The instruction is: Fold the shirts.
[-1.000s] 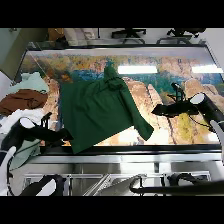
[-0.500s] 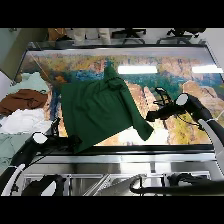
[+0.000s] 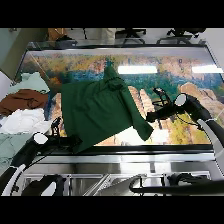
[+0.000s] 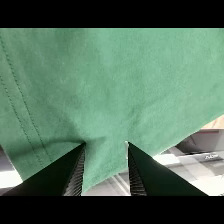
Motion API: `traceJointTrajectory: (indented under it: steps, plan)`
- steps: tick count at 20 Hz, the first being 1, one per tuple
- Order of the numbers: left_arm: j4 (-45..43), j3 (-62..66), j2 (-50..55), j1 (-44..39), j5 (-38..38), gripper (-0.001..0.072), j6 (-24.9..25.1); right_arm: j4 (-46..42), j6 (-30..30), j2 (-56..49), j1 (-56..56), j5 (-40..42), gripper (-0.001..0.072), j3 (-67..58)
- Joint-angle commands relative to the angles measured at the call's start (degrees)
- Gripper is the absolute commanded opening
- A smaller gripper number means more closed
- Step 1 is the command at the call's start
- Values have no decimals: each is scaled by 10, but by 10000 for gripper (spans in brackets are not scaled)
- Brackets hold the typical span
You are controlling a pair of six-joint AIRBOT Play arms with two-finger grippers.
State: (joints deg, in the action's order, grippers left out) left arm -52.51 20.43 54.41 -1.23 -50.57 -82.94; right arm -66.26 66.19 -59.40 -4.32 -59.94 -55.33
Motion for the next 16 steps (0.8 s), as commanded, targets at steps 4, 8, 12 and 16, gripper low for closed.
traceJointTrajectory:
  steps: [4,8,12,16]
  plan:
    - [0,0,0,0,26,15,7,0,0,0,-1,-6,619,0]
    - [-4,41,0,0,38,14,18,0,0,0,-1,-5,619,0]
    - [-32,108,0,0,19,14,21,25,19,0,-1,-15,620,0]
    - [-126,124,-1,2,-80,413,12,31,12,-18,-2,-88,623,1]
